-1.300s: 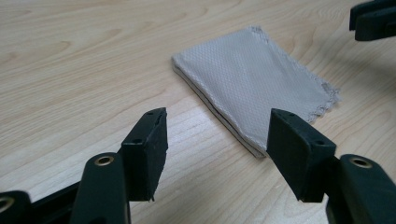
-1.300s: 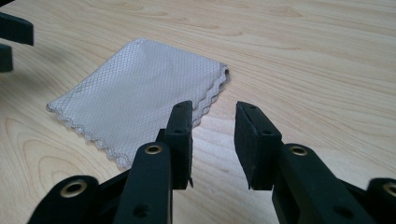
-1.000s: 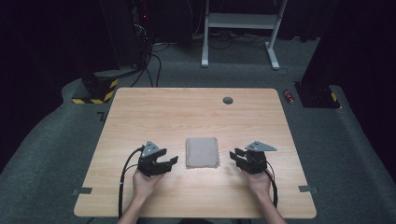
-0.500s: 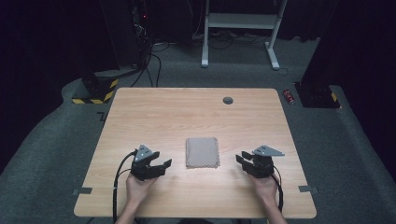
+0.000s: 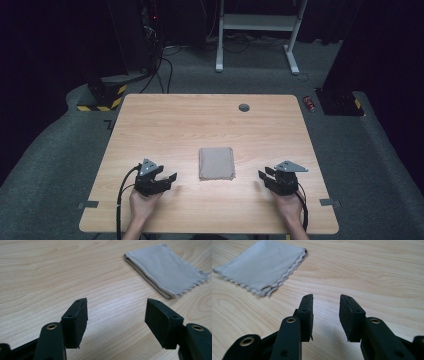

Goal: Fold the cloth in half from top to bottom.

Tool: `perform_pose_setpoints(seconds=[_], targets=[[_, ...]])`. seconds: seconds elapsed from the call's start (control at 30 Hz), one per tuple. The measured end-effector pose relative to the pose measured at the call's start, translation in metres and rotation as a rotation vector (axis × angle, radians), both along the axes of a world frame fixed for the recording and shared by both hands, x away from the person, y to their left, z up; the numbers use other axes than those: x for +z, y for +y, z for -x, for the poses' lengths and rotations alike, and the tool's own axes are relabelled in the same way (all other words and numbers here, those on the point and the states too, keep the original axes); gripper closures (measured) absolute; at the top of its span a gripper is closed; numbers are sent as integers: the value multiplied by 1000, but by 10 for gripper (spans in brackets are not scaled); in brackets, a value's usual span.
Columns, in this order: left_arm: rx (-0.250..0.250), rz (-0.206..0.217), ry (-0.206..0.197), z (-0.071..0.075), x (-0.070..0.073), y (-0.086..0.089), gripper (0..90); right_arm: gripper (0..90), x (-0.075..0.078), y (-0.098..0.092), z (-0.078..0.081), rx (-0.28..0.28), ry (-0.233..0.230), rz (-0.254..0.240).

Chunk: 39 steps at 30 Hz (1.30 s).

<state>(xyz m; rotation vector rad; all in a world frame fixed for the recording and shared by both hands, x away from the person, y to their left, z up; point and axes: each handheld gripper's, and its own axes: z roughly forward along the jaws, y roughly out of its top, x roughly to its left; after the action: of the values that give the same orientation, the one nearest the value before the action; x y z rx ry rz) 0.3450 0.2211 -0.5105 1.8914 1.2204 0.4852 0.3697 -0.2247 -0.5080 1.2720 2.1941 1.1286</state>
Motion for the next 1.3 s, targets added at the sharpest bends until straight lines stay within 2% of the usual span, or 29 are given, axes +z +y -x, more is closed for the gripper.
perform_pose_setpoints(seconds=[0.17,0.43,0.63,0.77,0.93,1.03,1.13,1.3], targets=[[19,-12,9,-2,-5,3,353,632,-4,-6,-1,-23,12,14],[42,-51,17,-4,-12,3,353,618,-10,-5,0,-28,15,71],[57,-67,26,-5,-16,4,354,612,-11,-5,0,-30,14,82],[69,-54,29,-6,-17,6,351,609,-12,-5,0,-34,24,81],[70,-105,25,-6,-17,4,344,598,-14,-4,0,-35,24,96],[68,-126,25,-6,-17,3,334,564,-14,-3,1,-29,23,102],[72,-127,29,-6,-17,3,315,519,-15,-1,1,-8,15,121],[74,-133,29,-6,-17,3,290,444,-15,-1,1,-20,22,123]])
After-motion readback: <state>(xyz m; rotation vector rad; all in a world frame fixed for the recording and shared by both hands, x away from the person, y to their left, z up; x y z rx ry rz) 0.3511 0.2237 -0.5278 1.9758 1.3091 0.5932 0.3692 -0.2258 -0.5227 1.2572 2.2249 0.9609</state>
